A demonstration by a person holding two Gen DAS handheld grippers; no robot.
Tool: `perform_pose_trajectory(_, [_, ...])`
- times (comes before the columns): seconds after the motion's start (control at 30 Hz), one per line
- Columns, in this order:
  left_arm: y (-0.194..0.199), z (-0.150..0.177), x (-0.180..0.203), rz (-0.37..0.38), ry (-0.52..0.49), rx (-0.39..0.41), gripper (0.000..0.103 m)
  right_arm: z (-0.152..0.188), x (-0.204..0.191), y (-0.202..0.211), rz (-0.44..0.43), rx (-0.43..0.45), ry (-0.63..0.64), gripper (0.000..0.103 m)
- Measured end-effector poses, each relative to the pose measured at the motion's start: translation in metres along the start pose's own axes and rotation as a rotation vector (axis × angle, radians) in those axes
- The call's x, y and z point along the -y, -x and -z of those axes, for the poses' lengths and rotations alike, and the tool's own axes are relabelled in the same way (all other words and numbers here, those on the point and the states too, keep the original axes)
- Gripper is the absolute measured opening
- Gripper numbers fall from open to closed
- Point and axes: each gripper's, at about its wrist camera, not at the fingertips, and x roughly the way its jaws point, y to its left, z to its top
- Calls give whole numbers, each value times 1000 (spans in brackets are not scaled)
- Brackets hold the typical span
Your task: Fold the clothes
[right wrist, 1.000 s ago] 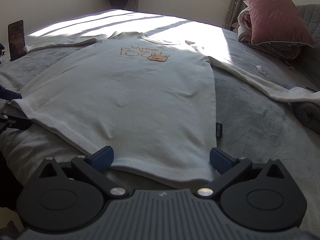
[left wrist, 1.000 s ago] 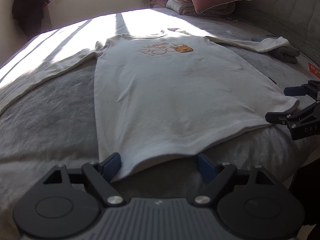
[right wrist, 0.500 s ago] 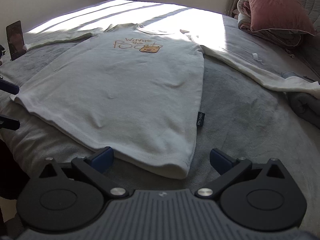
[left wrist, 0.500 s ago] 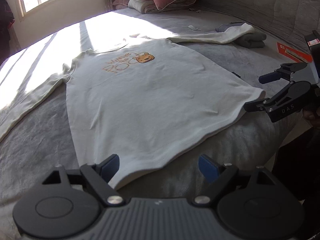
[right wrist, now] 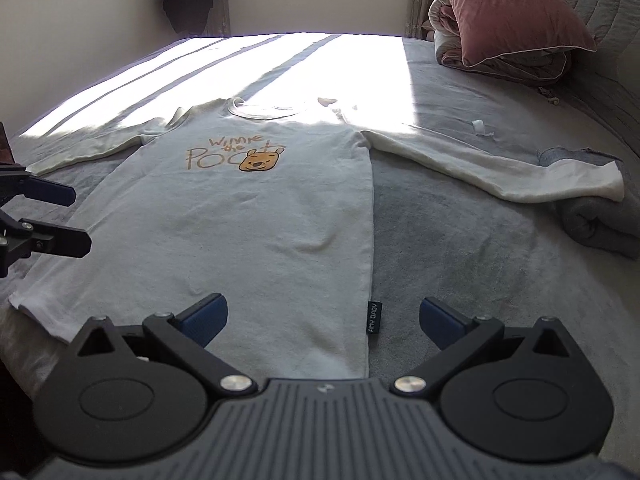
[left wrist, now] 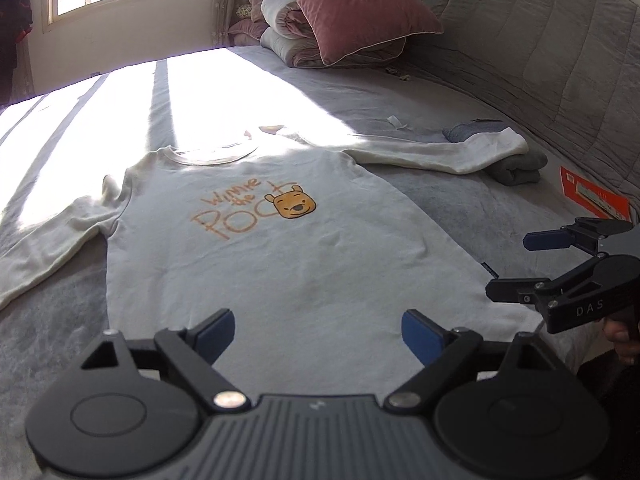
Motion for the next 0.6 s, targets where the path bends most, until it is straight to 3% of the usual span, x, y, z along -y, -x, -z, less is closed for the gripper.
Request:
perform_pose_trajectory(0.17, [-12,-19,-13,27,50,23,97,-34,7,-3,-15,14,-80,103])
perform_pose_trajectory(0.43, [-56,-26,-47,10,210,105,98,-79,20,-26,80,85,-193,103])
perform_pose_trajectory(0.6, [-74,-31,-60,-130,181,132,98,-88,35,-53,159,102,-219,103])
